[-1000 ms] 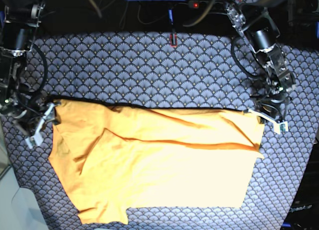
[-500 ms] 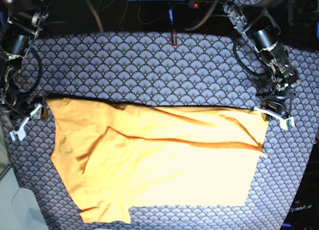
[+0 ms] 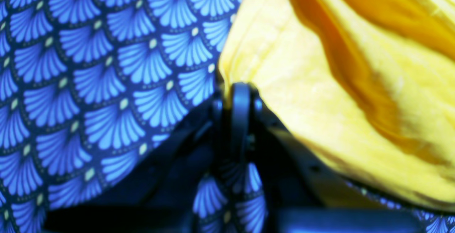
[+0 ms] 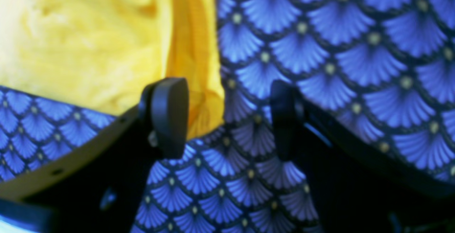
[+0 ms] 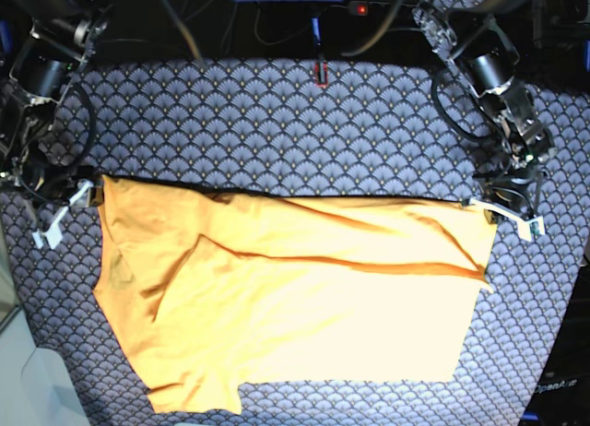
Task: Fold the T-shirt properly
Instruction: 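Close both grippers on the corners of that straight edge, then pull the gripped edge away from the shirt body with both grippers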
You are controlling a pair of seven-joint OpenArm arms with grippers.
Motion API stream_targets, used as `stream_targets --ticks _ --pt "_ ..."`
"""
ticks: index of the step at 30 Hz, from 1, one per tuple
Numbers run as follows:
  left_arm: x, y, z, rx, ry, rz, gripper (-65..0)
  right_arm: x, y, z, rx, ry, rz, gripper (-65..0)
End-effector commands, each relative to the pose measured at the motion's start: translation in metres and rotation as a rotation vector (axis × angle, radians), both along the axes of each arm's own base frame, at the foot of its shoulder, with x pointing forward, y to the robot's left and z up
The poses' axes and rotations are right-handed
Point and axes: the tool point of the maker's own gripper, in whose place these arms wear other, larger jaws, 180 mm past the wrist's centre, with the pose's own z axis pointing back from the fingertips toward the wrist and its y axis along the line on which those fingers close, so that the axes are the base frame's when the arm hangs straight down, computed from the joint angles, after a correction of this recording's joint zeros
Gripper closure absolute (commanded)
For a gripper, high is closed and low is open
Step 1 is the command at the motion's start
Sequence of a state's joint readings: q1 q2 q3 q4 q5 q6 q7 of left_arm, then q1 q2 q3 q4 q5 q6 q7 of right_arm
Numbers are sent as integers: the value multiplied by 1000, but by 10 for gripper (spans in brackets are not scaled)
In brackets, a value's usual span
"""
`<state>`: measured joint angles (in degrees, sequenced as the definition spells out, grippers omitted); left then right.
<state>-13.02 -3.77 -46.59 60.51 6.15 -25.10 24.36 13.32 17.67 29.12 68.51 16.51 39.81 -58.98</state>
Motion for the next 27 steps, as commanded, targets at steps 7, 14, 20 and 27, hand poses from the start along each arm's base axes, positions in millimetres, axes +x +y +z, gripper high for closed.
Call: stream_targets --ticks 7,14,20,27 --pt "4 10 9 30 -7 16 0 23 -13 54 -103 -105 25 -370" --pt "4 8 8 27 -6 14 0 17 1 42 -68 -73 29 -370" --pt "4 8 9 29 -6 13 0 10 19 27 -28 -57 36 -370" --pt "4 11 9 33 -6 14 0 8 24 23 -15 -51 38 -370"
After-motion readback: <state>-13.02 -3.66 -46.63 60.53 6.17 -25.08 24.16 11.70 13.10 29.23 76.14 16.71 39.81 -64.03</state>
